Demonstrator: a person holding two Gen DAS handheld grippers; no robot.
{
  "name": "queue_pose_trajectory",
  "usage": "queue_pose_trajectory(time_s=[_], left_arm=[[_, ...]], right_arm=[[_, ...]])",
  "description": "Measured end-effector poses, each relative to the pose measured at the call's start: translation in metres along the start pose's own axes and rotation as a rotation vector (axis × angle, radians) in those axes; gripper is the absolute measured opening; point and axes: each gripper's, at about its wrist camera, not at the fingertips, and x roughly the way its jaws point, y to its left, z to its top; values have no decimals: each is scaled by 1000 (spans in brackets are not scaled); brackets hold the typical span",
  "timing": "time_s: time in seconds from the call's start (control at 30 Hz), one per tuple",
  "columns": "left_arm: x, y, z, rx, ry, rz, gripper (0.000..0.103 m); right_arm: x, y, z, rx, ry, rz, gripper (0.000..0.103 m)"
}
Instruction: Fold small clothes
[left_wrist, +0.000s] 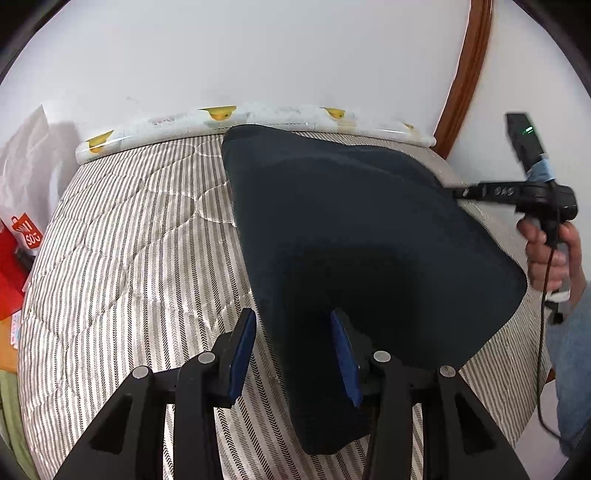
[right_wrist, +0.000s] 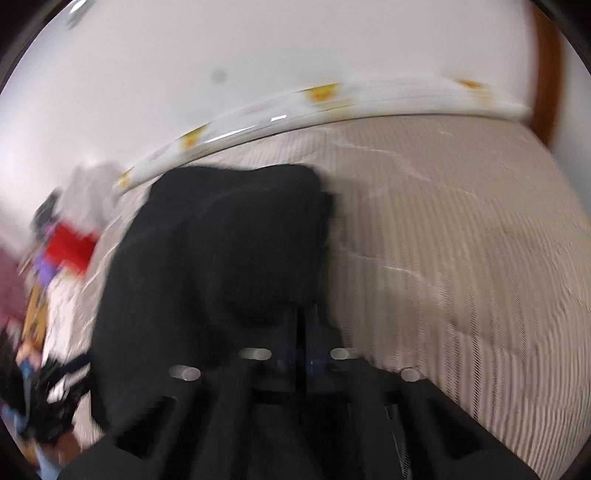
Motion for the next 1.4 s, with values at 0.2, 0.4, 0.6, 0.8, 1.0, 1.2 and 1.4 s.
queue_pose_trajectory(time_s=[0.2, 0.4, 0.6, 0.8, 1.0, 1.2, 1.4], left_arm=[[0, -4, 3, 5, 2, -2, 41], [-6, 0, -1, -8, -3, -12, 41], [-8, 2, -3, -29, -3, -24, 41], [-8, -3, -2, -15, 2, 6, 41], [-13, -10, -1, -10, 2, 42, 41], [-11, -13, 0, -39, 0, 50, 40], [-11, -18, -2, -47, -3, 89, 41]], right_arm=[[-14, -19, 12, 51, -43, 40, 2], [-32, -19, -3, 54, -76, -37, 10], [-36, -25, -36, 95, -43, 71, 38], [-24, -11, -59, 45, -47, 55, 3], [-38, -9, -69, 38, -117, -25, 3], [-70, 30, -70, 15, -246, -172, 8], [-53, 63, -83, -45, -210, -164, 22]])
